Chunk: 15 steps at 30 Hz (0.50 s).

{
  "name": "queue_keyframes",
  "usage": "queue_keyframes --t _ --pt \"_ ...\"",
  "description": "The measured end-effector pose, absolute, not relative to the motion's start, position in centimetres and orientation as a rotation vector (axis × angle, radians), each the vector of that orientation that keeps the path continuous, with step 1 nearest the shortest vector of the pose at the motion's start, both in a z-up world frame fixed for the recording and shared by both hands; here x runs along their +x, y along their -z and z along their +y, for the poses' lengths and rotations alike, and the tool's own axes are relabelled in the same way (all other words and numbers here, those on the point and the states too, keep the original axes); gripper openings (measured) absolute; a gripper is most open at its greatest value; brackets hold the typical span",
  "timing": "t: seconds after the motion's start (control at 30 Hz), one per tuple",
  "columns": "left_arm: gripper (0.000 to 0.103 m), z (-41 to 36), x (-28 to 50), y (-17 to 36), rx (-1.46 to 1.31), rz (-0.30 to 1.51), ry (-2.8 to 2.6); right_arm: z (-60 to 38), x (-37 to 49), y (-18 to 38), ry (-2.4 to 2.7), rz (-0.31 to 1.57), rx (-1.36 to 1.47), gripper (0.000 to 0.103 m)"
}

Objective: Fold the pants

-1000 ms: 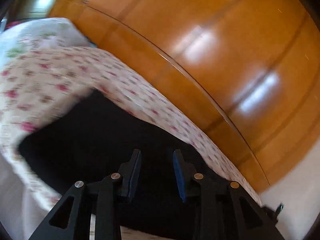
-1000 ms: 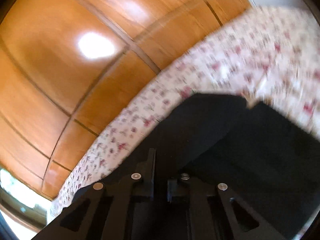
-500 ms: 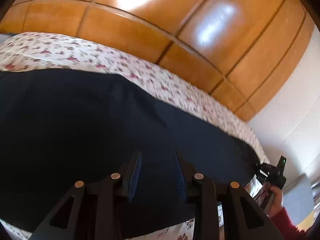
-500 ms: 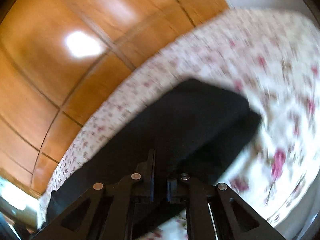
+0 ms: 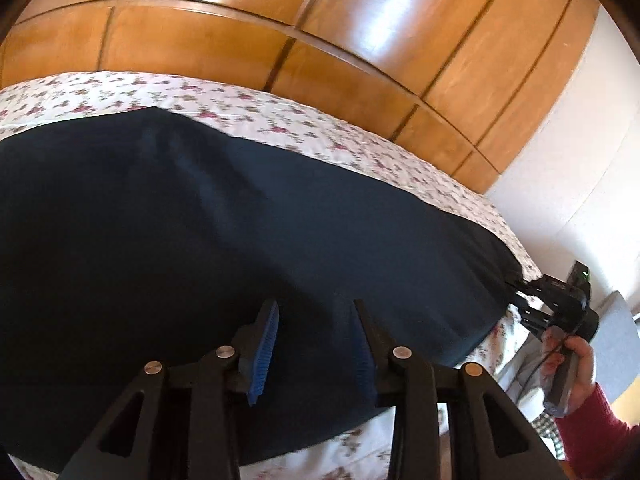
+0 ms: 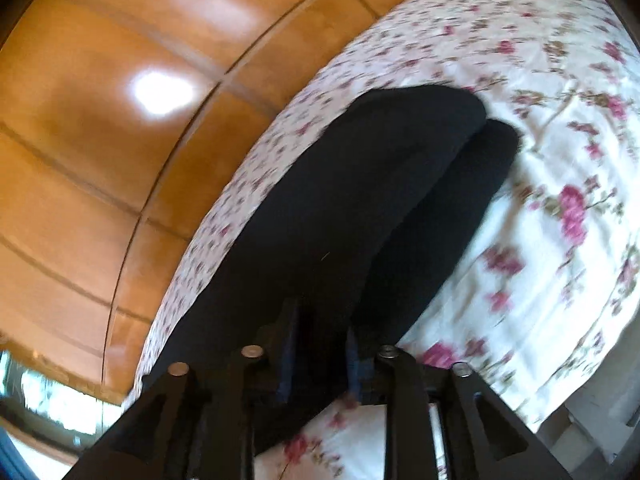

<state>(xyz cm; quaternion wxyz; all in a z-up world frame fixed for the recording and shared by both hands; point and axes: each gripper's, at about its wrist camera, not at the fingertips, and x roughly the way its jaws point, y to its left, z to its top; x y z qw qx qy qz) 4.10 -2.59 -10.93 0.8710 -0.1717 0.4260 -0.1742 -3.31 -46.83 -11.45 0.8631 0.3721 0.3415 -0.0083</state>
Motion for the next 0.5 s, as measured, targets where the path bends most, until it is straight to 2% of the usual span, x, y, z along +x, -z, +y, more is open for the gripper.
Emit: queue_keyframes --t 0.03,0.07,0.1,0.27,0.4,0.5 --pt "0.036 -3.2 4.1 10.9 -0.348 0.899 0.386 -46.3 -3.2 11.5 0.004 0.723 0.762 0.027" --pt "0.036 -3.7 4.1 11.0 -0.330 0.906 0.392 -45.9 -3.0 11.4 -0.002 0.726 0.741 0.020" --pt "0.036 -4.3 4.0 10.9 -0.294 0.909 0.389 -44.9 -2.5 10.8 0.008 0.749 0.634 0.007" --pt "0.036 -4.8 2.9 10.8 -0.256 0.917 0.415 -44.5 -2.9 9.4 0.047 0.736 0.576 0.007" --pt "0.036 -4.5 2.6 10.7 -0.261 0.918 0.420 -44.8 -2.6 11.2 0.055 0.796 0.595 0.007" --pt "0.036 -4.4 2.8 10.5 -0.271 0.926 0.427 -45.2 -3.0 11.1 0.046 0.777 0.651 0.013"
